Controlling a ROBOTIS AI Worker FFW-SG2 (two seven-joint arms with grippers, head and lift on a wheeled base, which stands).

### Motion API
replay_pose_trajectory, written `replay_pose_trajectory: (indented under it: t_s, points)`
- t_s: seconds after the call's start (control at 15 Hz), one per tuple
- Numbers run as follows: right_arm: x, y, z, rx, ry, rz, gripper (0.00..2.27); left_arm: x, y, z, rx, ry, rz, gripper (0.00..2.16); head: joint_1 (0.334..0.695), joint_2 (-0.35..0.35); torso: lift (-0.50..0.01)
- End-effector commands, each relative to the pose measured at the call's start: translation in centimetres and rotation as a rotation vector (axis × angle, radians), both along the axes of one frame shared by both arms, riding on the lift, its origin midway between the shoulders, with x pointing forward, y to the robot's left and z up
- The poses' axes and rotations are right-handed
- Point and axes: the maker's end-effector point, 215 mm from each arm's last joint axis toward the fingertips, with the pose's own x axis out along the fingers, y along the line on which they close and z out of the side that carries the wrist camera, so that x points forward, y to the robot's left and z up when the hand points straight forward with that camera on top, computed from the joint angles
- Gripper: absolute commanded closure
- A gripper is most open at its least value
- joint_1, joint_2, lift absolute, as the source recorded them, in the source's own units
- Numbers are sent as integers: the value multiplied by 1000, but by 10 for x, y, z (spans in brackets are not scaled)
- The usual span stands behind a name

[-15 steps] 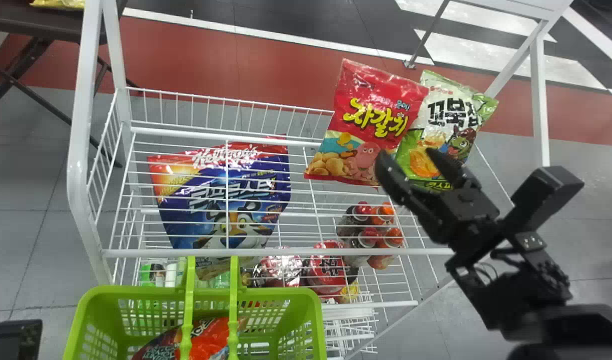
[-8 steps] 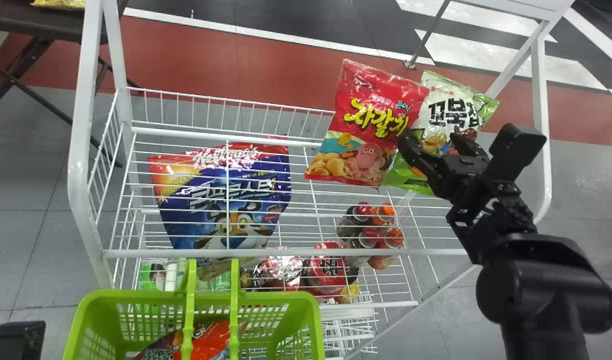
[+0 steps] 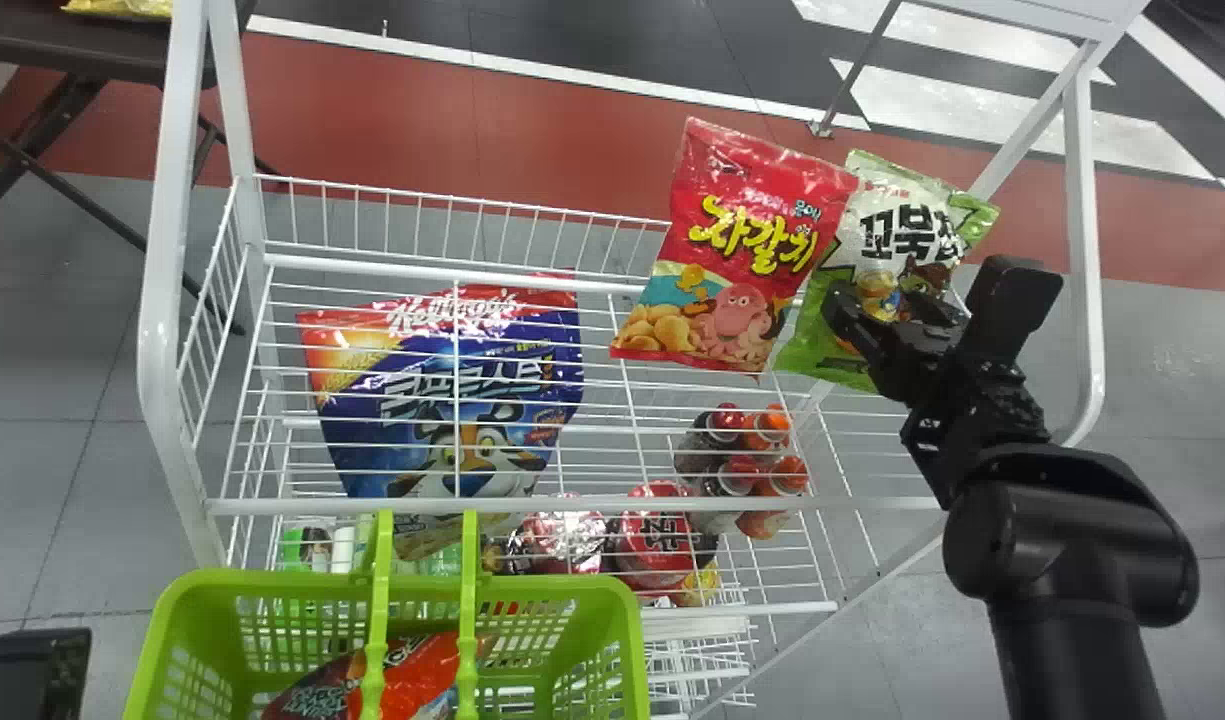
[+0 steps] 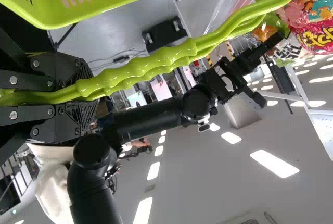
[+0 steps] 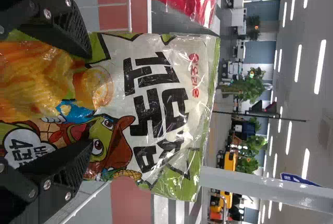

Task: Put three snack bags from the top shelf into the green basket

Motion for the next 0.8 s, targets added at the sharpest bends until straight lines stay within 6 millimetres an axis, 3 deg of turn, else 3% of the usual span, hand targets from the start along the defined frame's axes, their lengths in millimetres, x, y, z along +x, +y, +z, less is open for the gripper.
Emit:
replay_pose_trajectory:
  t_s: [0.0, 0.2, 0.33, 0.73]
  points:
    - [-3, 7, 11, 3, -17, 6, 2135, 1, 1, -1, 2, 2, 0, 1453, 695, -350, -46]
    - [-9, 6, 19, 17, -39, -28, 2165, -1, 1, 0, -3, 5, -1, 1453, 695, -350, -46]
    - [-15, 2, 13, 33, -30, -51, 2172, -2, 2, 0, -5, 6, -1, 1453, 695, -350, -46]
    - [-50, 3, 24, 90, -86, -97, 2192, -3, 0, 2, -9, 6, -3, 1453, 695, -350, -46]
